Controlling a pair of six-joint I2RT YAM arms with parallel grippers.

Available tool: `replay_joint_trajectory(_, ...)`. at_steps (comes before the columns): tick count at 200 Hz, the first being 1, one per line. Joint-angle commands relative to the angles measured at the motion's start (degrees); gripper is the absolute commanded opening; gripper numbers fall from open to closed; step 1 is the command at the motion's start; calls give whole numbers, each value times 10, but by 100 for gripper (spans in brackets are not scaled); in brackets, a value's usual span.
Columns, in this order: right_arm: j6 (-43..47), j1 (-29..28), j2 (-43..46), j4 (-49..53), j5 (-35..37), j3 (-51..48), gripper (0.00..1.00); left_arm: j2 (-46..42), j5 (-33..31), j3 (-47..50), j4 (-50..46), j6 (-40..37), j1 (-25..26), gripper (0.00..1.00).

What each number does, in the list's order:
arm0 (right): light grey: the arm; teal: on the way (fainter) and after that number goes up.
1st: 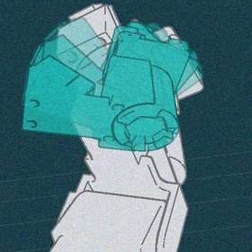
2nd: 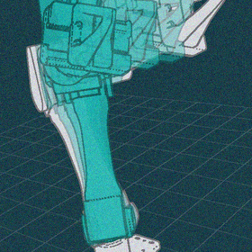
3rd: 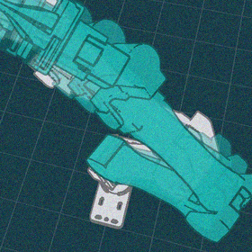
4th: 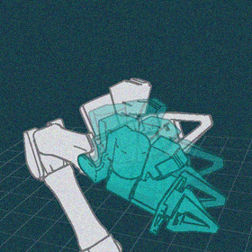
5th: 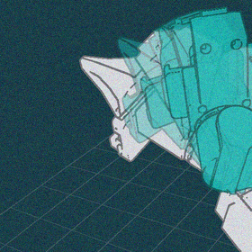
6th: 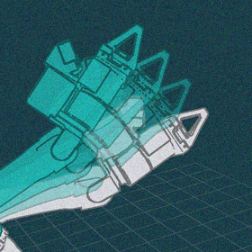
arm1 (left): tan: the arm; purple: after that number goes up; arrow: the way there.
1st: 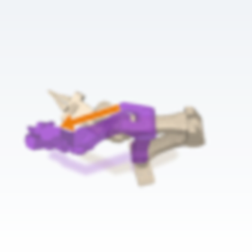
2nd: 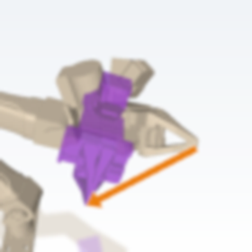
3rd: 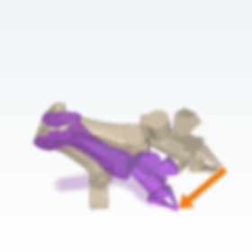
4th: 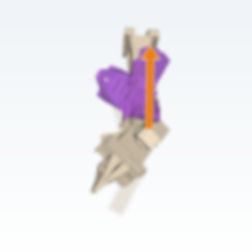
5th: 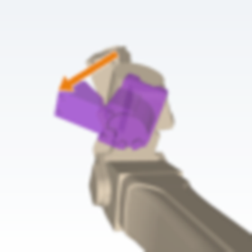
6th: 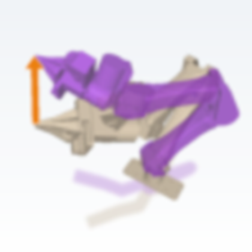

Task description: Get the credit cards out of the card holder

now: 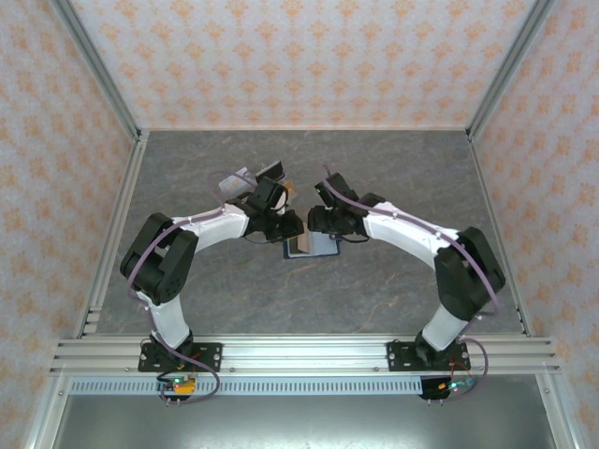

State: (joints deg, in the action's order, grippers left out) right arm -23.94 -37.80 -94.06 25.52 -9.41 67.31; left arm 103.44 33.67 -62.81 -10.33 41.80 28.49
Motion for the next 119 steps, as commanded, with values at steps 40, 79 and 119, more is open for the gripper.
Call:
replay_joint_trajectory(40,-75,44,91,-34,83,-69,51,24,82,-21,125,66,35,46)
replay_joint_trajectory(79,-77,56,107,-33,89,-78,51,55,75,-39,130,82,38,50)
replay_joint_trajectory(119,-59,56,74,-36,33,-65,41,26,39,-21,103,58,27,41)
